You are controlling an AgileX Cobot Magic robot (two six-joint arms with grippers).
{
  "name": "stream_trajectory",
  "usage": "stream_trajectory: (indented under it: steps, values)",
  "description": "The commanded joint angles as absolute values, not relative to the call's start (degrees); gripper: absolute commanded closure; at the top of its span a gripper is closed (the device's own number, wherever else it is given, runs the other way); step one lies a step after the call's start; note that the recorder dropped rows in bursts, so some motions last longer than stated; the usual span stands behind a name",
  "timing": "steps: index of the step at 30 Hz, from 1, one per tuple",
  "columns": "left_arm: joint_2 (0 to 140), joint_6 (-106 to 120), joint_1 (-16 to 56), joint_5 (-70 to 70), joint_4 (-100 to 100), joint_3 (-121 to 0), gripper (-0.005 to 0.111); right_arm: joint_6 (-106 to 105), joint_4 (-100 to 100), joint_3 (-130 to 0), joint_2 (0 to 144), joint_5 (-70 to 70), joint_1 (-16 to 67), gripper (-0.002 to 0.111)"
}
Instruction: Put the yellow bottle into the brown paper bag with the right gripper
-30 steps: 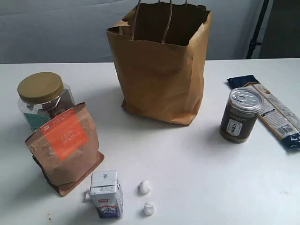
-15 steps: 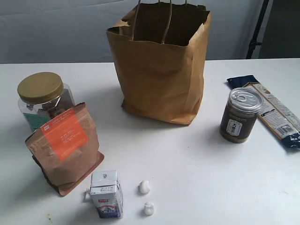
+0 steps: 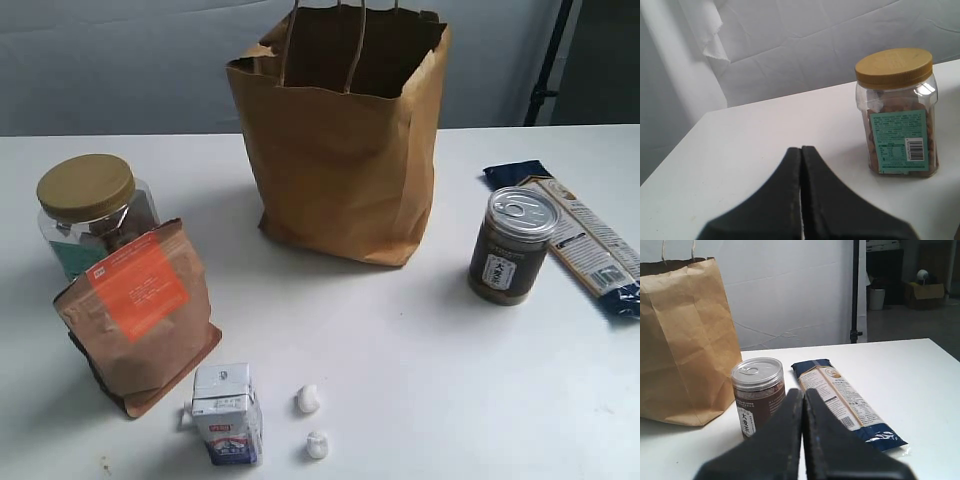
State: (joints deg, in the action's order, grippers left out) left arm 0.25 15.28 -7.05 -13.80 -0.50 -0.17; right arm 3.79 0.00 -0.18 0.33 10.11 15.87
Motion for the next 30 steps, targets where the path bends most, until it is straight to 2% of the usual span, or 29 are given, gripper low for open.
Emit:
stream_trajectory:
  steps: [1, 7, 30]
  values:
    - [0.0, 15.2, -6.7, -13.5, -0.5, 0.0, 0.107, 0.8, 1.2, 0.0, 0.0, 9.1, 15.4, 0.108]
    - [0.0, 15.2, -6.7, -13.5, -0.5, 0.0, 0.107, -3.3, 4.5, 0.0, 0.0, 9.2, 15.4, 0.108]
    - [0.0, 15.2, -6.7, -13.5, -0.5, 0.0, 0.107, 2.1, 4.3, 0.0, 0.0, 10.1, 15.4, 0.108]
